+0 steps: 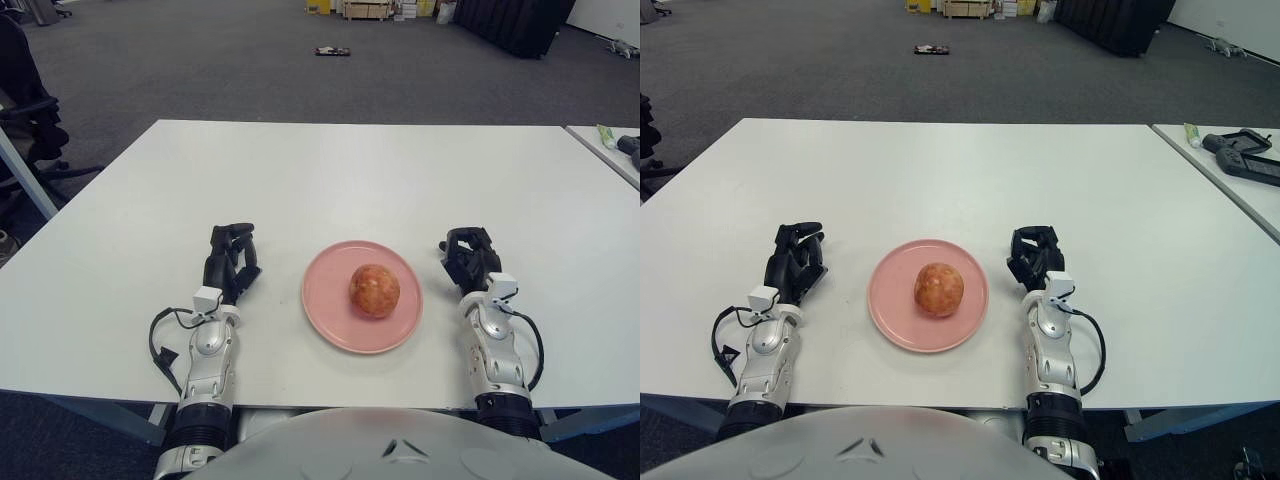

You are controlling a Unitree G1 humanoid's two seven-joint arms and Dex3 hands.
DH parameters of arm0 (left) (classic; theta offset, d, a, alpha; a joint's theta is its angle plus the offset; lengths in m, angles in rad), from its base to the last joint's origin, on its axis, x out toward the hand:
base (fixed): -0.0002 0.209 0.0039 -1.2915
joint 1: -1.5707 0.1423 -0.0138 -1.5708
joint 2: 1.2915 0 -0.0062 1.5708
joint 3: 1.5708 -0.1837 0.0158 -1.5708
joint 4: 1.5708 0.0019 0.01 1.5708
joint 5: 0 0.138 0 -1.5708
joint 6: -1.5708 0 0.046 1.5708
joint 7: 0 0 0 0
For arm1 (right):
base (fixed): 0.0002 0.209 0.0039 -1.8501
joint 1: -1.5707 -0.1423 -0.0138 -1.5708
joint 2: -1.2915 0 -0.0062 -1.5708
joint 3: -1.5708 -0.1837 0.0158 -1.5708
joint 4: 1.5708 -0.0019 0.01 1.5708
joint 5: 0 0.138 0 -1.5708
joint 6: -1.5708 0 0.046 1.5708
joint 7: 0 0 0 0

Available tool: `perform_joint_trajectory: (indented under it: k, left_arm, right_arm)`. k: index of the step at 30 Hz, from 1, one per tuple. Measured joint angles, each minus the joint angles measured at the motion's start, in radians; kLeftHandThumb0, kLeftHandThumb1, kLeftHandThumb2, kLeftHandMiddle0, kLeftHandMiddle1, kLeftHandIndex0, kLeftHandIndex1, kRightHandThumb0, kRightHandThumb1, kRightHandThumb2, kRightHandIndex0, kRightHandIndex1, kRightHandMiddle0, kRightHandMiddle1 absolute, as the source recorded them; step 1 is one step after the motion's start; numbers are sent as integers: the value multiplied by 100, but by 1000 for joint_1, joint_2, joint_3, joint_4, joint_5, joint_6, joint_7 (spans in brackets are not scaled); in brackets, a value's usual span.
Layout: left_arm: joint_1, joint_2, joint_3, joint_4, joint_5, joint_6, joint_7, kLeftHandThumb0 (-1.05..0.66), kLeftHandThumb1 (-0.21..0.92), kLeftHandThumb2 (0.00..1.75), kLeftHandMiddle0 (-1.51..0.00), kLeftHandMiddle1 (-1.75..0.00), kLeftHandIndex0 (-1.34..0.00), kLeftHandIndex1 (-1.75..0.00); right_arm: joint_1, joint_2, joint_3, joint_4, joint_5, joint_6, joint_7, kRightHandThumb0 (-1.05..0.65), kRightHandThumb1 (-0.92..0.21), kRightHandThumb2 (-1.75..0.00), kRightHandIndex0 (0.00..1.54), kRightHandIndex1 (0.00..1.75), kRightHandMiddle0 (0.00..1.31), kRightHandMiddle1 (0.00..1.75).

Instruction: Put the apple into the plate.

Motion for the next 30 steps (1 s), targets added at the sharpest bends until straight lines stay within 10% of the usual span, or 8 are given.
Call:
perform_joint_trajectory:
  k: [30]
  left_arm:
    - [-8, -4, -25, 32, 68, -5, 60, -36, 83, 66, -52, -140, -25, -175]
  right_arm:
    - [-4, -2, 0, 0, -3, 14, -3, -36, -81, -68, 44, 129, 25, 175]
